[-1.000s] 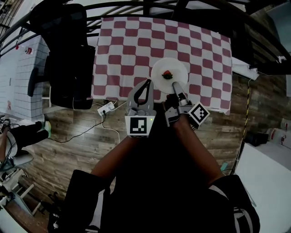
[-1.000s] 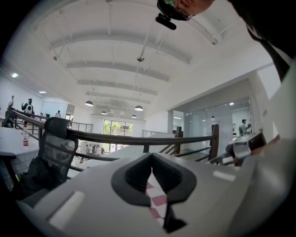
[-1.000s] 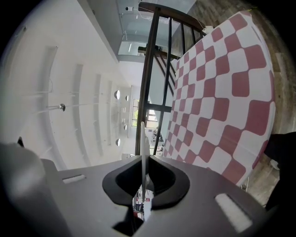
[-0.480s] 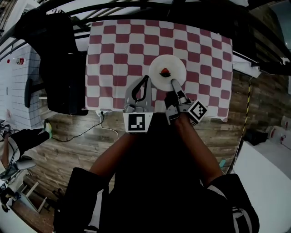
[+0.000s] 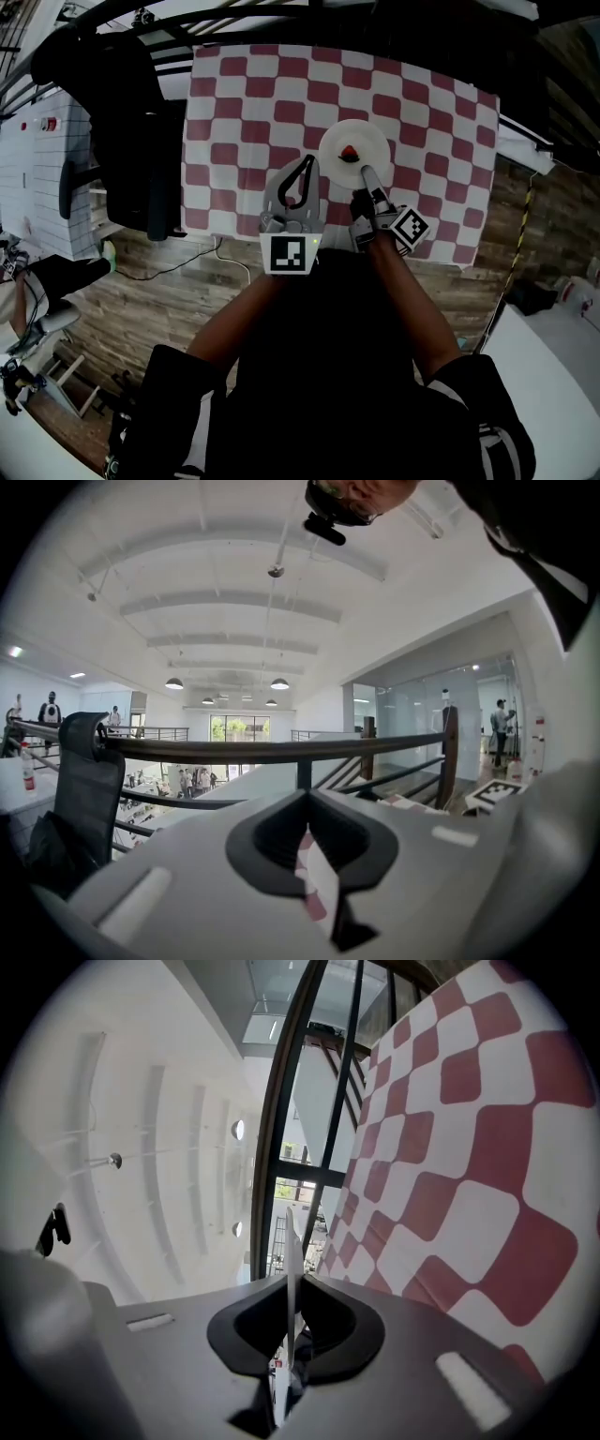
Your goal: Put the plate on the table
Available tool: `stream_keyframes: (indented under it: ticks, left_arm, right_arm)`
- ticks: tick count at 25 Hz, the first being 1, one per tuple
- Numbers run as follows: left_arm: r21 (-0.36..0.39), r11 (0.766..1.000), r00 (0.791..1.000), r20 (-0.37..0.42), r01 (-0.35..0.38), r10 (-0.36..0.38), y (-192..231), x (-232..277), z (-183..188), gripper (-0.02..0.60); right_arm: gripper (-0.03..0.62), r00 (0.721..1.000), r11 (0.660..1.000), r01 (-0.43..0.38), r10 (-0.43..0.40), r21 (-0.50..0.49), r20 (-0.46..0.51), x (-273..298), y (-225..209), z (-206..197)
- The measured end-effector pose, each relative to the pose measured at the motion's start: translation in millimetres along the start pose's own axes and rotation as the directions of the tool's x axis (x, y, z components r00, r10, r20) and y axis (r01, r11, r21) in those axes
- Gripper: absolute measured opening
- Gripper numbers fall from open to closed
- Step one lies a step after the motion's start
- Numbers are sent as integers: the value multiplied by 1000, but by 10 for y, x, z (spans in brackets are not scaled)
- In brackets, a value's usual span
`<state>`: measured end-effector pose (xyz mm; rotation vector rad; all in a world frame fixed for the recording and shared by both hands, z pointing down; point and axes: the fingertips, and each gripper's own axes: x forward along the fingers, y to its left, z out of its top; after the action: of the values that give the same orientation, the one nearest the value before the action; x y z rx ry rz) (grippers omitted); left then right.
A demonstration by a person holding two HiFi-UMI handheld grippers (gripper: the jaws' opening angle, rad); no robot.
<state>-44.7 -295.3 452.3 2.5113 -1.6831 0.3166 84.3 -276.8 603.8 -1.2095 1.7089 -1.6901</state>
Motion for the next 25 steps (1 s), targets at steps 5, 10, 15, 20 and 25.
stream_keyframes:
  ticks: [5,10,15,20,25]
  left_arm:
    - [-53,998,999,-37,-28,27,35,168,-117,9]
    - [-51,997,997,-57,-56,53,105,302,-192,9]
    - [-59,996,996,-69,-60,56,67,356,-282,9]
    - [-72,997,993,-114,-35,27,-28,389,-369,9]
    - [-81,996,992,-126,-35,25,-39,418,-433,9]
  right_arm:
    - [16,999,998,-38,37,-42,-23,214,-322,97]
    - [17,997,998,-38,34,-51,-70,330,-638,119]
    - [17,994,1000,14,-16,-17,-112,401,-985,80]
    - [17,992,998,43,-38,43,-122,468,-1152,58]
    - [17,987,996,72,-65,44,-146,484,-1242,0]
